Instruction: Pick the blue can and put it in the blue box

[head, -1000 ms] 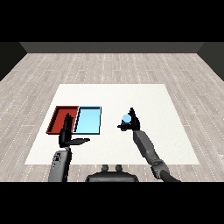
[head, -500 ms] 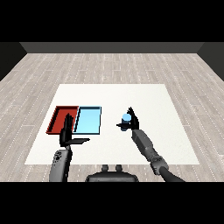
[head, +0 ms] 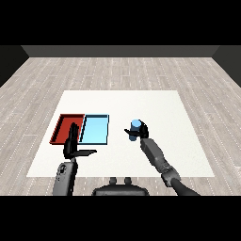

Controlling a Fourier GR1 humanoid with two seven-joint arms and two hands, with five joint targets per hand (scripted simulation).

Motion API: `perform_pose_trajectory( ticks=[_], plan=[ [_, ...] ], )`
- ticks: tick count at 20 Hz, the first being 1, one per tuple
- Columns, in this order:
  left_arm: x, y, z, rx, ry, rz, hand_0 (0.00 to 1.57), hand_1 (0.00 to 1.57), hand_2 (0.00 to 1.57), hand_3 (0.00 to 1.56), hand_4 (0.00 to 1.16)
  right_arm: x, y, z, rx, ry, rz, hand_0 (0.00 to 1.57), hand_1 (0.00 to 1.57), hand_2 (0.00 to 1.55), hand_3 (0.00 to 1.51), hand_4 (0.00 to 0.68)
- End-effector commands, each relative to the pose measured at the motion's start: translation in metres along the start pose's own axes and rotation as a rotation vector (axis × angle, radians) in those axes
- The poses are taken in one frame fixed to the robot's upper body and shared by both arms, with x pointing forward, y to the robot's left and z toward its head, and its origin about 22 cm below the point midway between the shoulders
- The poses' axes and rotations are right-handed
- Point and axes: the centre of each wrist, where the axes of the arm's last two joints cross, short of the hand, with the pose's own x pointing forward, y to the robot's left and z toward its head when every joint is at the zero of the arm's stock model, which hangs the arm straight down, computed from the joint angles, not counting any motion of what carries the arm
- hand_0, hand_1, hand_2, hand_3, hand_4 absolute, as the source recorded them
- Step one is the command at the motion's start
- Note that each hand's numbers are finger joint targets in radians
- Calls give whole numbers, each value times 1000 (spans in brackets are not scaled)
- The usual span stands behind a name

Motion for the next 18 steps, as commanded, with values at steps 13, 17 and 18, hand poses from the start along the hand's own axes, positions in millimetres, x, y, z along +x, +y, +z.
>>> perform_pose_trajectory(
  ticks=[13, 17, 18],
  plan=[
    [-8, -17, -5, -64, 24, 14, 0, 0, 0, 0, 0, 52, 39, -16, 59, -230, 83, 1452, 1452, 1475, 1352, 516],
    [1, -42, 2, -127, 33, 39, 0, 0, 0, 0, 0, 63, 50, -10, 114, -256, 78, 1466, 1466, 1482, 1381, 525],
    [-4, -40, -23, -120, 24, 67, 0, 0, 0, 0, 0, 76, 65, -8, 111, -270, 86, 1451, 1451, 1472, 1377, 532]
  ],
)
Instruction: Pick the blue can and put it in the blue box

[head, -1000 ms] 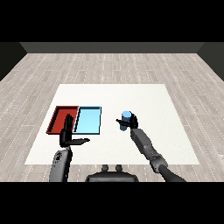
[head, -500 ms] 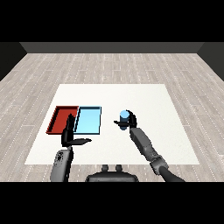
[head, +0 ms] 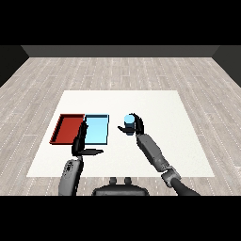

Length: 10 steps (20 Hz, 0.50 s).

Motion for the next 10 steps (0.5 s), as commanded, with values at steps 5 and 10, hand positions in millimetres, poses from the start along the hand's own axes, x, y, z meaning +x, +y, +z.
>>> perform_pose_trajectory(
  ticks=[5, 10],
  plan=[
    [-18, -45, -4, -61, 17, 31, 0, 0, 0, 0, 0, 28, 7, -1, 53, -67, -21, 1445, 1445, 1470, 1345, 553],
    [0, -34, -17, -73, 8, 70, 0, 0, 0, 0, 0, 44, -42, 20, 72, -62, -11, 1445, 1445, 1470, 1345, 553]
  ],
)
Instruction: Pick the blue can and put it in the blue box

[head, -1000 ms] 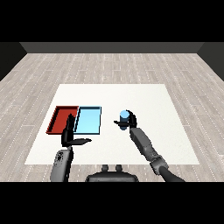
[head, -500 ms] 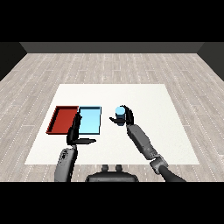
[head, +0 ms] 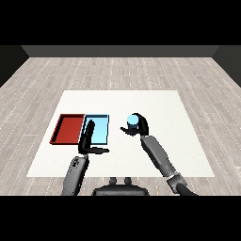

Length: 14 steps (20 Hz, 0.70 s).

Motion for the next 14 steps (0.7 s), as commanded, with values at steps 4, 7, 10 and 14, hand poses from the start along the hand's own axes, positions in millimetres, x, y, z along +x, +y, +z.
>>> perform_pose_trajectory(
  ticks=[4, 7, 10, 14],
  plan=[
    [5, -26, -8, -12, 0, 33, 0, 0, 0, 0, 0, 16, -38, 16, 13, -51, -7, 1443, 1443, 1462, 1348, 562],
    [-3, -16, -2, -12, 6, 42, 0, 0, 0, 0, 0, 16, -26, 10, 33, -36, 2, 1466, 1466, 1466, 1373, 565],
    [-2, -29, -22, -55, 47, 88, 0, 0, 0, 0, 0, 28, -14, 32, 28, -55, -18, 1472, 1472, 1473, 1382, 560],
    [19, -49, -20, -60, 37, 103, 0, 0, 0, 0, 0, 24, -17, 18, 39, -60, 6, 1446, 1446, 1469, 1383, 562]
  ],
)
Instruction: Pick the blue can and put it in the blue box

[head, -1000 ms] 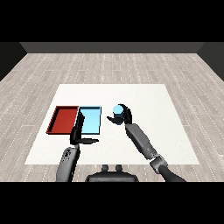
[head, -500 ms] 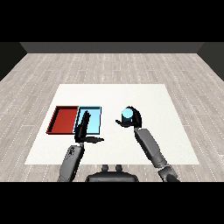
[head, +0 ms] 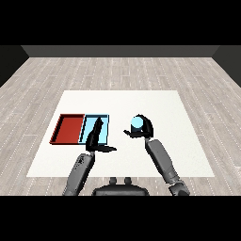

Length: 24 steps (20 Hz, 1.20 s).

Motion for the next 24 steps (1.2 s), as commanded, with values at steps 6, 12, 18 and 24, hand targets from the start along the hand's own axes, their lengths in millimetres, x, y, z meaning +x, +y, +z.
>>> perform_pose_trajectory(
  ticks=[6, 12, 18, 24],
  plan=[
    [-18, -39, -19, -67, -12, -30, 0, 0, 0, 0, 0, 27, 15, -21, 22, -26, -35, 1441, 1441, 1467, 1386, 561],
    [-31, -53, -22, -79, 51, -26, 0, 0, 0, 0, 0, 15, 37, -6, 75, -6, -25, 1443, 1443, 1463, 1371, 554],
    [-24, -62, -24, -67, 81, 15, 0, 0, 0, 0, 0, -3, 45, -1, 91, -21, -62, 1423, 1423, 1460, 1374, 560],
    [-21, -61, -36, -82, 117, 33, 0, 0, 0, 0, 0, 32, 56, 5, 111, -20, -98, 1435, 1435, 1460, 1357, 553]
  ],
)
